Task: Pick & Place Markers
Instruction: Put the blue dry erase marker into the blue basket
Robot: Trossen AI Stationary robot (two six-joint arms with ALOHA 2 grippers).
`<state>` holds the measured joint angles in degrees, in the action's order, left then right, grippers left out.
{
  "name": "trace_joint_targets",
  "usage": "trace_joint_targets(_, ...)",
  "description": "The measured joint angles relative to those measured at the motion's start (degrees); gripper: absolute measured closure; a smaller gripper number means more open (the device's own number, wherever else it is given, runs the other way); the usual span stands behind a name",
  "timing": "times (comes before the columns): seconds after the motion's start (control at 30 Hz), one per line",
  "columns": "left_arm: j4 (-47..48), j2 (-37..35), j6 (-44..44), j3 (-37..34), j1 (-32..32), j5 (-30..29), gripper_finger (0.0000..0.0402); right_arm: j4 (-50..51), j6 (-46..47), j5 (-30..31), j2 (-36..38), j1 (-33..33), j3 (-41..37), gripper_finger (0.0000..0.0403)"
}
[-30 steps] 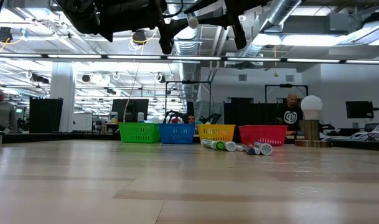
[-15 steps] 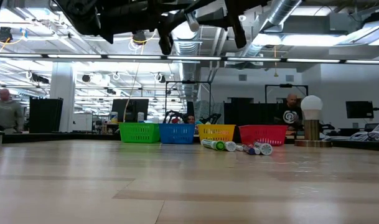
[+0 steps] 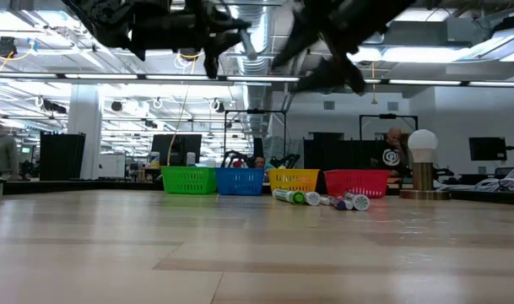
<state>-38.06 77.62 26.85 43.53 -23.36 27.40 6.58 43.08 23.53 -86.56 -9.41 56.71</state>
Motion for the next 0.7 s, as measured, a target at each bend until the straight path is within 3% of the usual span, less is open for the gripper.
trace_joint_targets(0.1,3.9,-0.1,-1.9,0.0,-4.3,-1.3,0.0334,9.5,7.1,-0.3,0.0,-0.1,0.0,0.0171)
trace_joint_targets(0.3,8.5,4.6,-5.6,0.0,-10.8,-10.7,0.0332,22.7,19.1,-0.7,0.0,-1.7,0.0,0.0193)
trace_joint_targets(0.57,8.9,19.3,-4.5,5.3,-15.2,-12.8,0.0328,26.3,22.0,-0.5,0.0,-3.0,0.0,0.0226)
trace_joint_targets(0.7,8.7,23.1,-3.7,7.7,-15.6,-12.2,0.0328,26.2,22.0,-0.5,0.0,-3.0,0.0,0.0240)
